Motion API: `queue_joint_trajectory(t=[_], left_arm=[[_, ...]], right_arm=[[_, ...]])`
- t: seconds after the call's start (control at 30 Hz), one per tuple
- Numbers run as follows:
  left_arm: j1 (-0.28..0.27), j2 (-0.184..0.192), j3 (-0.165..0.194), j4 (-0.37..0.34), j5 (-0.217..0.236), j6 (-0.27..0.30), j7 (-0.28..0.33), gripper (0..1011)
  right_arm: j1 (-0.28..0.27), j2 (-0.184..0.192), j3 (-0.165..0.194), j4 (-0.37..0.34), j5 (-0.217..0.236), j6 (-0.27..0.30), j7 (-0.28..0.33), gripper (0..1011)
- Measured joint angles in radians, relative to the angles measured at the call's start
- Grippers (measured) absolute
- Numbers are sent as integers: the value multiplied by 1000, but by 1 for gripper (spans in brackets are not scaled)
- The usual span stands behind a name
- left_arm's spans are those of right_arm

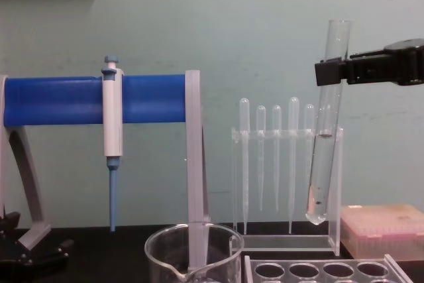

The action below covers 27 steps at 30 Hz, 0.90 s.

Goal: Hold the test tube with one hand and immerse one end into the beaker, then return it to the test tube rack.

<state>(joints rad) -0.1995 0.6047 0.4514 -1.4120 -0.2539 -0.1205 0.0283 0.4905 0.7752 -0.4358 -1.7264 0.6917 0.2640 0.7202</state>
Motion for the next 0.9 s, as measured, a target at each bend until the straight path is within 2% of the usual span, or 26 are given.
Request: queue_joint_trajectory(t=[0.9], left_arm=[[0, 0, 0, 0, 0, 0, 0, 1000]], right_arm=[[0, 0, 0, 0, 0, 0, 0, 241]])
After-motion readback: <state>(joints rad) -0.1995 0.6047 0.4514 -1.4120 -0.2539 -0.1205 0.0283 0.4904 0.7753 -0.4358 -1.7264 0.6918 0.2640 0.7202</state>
